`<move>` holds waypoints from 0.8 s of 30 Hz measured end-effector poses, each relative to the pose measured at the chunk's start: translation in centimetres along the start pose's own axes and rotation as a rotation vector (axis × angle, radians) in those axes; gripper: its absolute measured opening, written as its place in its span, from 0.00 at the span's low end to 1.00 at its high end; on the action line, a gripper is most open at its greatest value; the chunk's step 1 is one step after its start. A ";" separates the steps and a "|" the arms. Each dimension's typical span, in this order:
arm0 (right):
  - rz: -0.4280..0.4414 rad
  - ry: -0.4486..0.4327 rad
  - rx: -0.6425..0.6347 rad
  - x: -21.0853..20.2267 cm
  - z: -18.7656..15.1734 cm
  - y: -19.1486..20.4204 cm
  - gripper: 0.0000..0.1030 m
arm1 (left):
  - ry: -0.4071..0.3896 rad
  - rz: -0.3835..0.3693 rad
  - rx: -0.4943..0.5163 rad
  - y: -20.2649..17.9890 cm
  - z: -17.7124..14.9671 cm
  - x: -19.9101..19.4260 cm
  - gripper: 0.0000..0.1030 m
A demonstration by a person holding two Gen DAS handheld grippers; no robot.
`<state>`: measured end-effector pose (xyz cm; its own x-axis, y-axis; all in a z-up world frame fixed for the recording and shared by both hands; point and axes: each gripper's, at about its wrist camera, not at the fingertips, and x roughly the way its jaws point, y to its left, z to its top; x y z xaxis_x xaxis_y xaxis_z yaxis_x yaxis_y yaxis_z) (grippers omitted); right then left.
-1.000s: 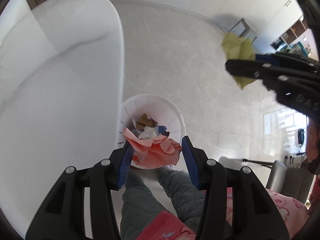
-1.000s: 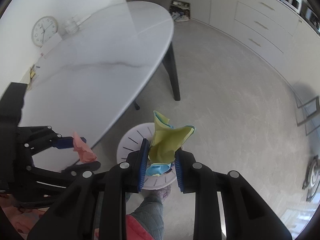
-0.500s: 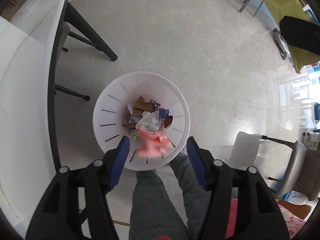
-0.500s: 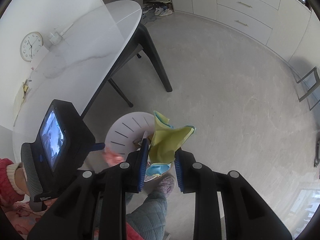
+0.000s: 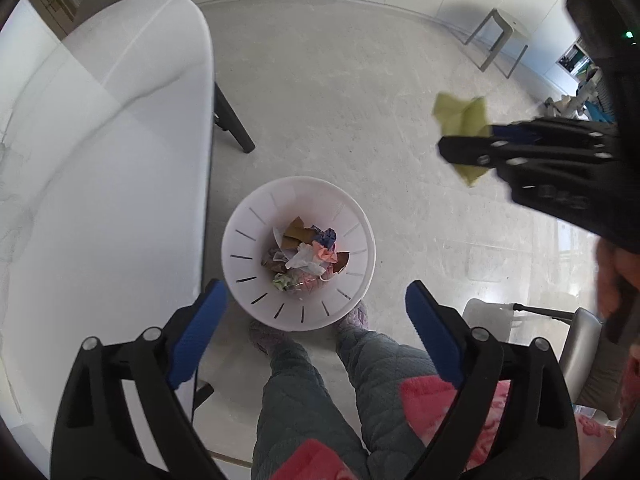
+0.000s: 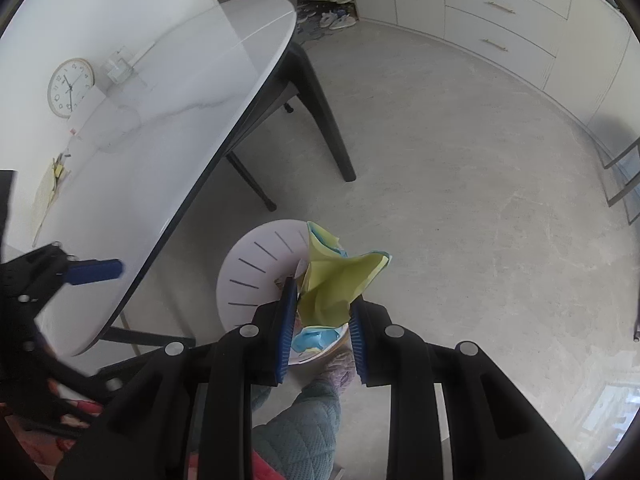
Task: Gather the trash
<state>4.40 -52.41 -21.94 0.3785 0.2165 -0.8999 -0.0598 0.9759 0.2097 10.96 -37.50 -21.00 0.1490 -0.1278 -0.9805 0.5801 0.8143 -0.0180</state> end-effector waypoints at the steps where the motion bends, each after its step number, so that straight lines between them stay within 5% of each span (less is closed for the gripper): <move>1: 0.007 0.018 -0.014 1.2 0.0 0.4 0.26 | -0.005 0.004 -0.006 0.3 -0.3 -0.5 0.88; 10: 0.044 0.219 -0.113 14.5 -1.5 3.6 0.31 | 0.004 0.040 -0.108 3.9 -3.2 -2.2 0.88; 12: 0.034 0.245 -0.128 16.5 -2.0 4.4 0.59 | 0.014 0.046 -0.126 4.6 -3.5 -2.1 0.88; 14: 0.011 0.260 -0.147 17.5 -2.4 5.0 0.75 | 0.022 0.044 -0.147 5.3 -3.9 -1.8 0.88; 18: -0.004 0.264 -0.140 17.1 -1.9 5.5 0.83 | 0.027 0.046 -0.177 6.5 -4.2 -1.7 0.88; 24: -0.010 0.164 -0.064 10.9 0.4 5.1 0.90 | 0.001 0.054 -0.206 7.6 -3.9 -2.5 0.88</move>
<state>8.59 -45.11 -30.56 0.2243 0.2034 -0.9531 -0.1171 0.9765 0.1809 11.86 -28.76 -19.49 0.1746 -0.0798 -0.9814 0.3954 0.9185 -0.0043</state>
